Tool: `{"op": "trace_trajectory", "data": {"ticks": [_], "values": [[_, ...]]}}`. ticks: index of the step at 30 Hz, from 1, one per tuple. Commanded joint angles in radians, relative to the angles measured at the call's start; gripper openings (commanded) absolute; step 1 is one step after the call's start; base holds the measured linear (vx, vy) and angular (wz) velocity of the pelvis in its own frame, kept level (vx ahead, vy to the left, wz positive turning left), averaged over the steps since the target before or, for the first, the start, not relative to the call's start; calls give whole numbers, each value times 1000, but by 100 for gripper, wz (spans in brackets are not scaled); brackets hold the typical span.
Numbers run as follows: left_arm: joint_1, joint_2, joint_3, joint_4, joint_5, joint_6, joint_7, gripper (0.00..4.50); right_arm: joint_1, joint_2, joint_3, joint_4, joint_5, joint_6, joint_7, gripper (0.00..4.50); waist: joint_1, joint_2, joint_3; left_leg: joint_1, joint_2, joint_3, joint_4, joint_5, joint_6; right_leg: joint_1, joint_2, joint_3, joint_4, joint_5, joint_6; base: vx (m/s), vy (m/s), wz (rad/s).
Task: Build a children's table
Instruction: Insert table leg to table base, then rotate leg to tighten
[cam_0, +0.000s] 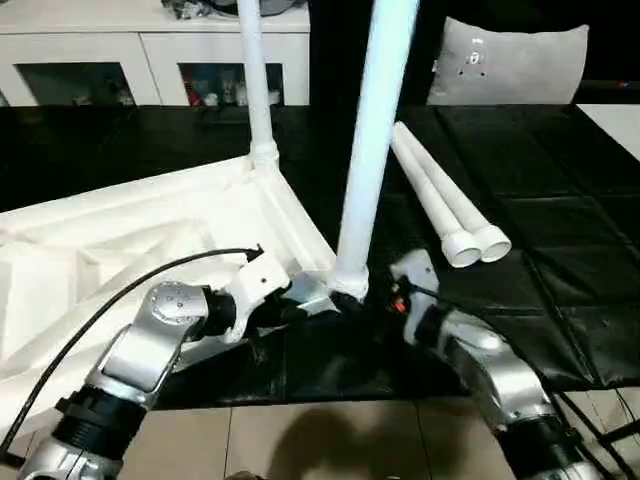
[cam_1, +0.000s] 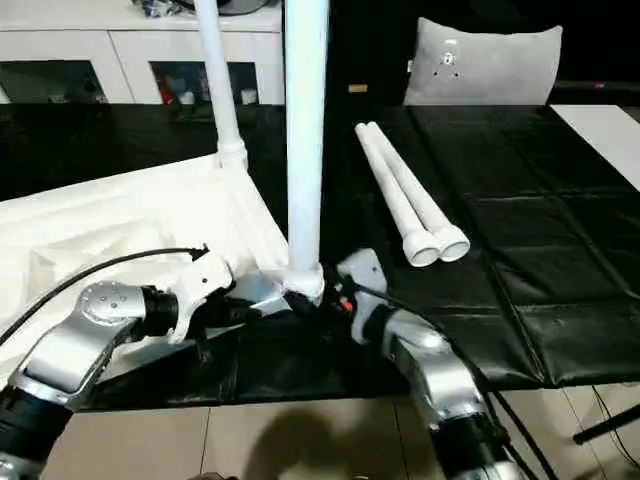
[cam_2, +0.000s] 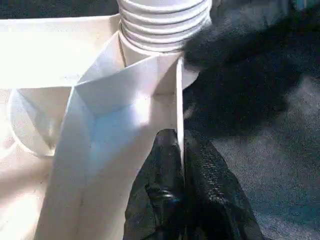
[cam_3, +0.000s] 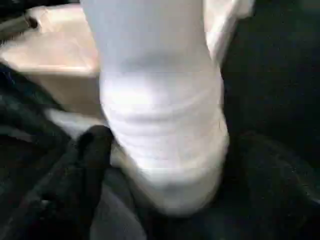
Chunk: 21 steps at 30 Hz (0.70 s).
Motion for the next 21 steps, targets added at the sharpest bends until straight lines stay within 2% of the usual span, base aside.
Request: {"op": "trace_trajectory", "data": {"ticks": [1, 7, 9, 10, 13, 14, 17, 19, 21], "values": [[-49, 10, 23, -10, -22, -83, -22, 0, 26, -33, -41, -35, 19, -3, 27, 447, 6, 8, -65, 27, 43, -15, -62, -152, 39, 49, -56, 22, -58, 58, -263, 0, 0, 0], [-70, 45, -29, 52, 9, -158, -91, 0, 42, -93, -76, -76, 44, -30, 86, 447, 9, 8, -65, 25, 43, -16, -60, -147, 52, 49, -59, 20, -55, 45, -273, 0, 0, 0], [-74, 51, -38, 64, 13, -173, -104, 0, 40, -104, -76, -85, 49, -31, 102, 447, 12, 10, -65, 28, 45, -16, -59, -151, 54, 47, -59, 20, -55, 39, -272, 0, 0, 0], [-81, 57, -49, 80, 17, -192, -124, 0, 35, -120, -71, -96, 53, -29, 126, 447, 14, 7, -65, 31, 46, -15, -59, -152, 57, 45, -58, 19, -56, 38, -276, 0, 0, 0], [-98, 75, -77, 116, 34, -243, -166, 0, 15, -154, -47, -104, 38, -30, 180, 447, 24, 9, -65, 33, 47, -15, -58, -155, 58, 43, -59, 18, -55, 22, -278, 0, 0, 0], [-111, 86, -101, 141, 51, -285, -194, 0, -6, -173, -26, -102, 24, -35, 219, 447, 24, 9, -64, 30, 47, -16, -60, -156, 54, 45, -60, 17, -54, 18, -277, 0, 0, 0], [-120, 94, -121, 159, 64, -319, -216, 0, -24, -184, -8, -100, 14, -42, 257, 447, 25, 8, -64, 31, 48, -16, -60, -172, 43, 45, -63, 17, -54, -2, -274, 0, 0, 0], [-132, 95, -140, 174, 71, -344, -239, 0, -51, -195, 21, -95, 16, -36, 313, 447, 26, 5, -65, 30, 47, -17, -59, -167, 46, 46, -64, 15, -53, 2, -278, 0, 0, 0], [-145, 94, -155, 193, 79, -371, -255, 0, -72, -199, 43, -88, 13, -31, 349, 447, 26, 7, -66, 28, 48, -17, -57, -158, 51, 47, -64, 15, -49, 16, -282, 0, 0, 0]]}}
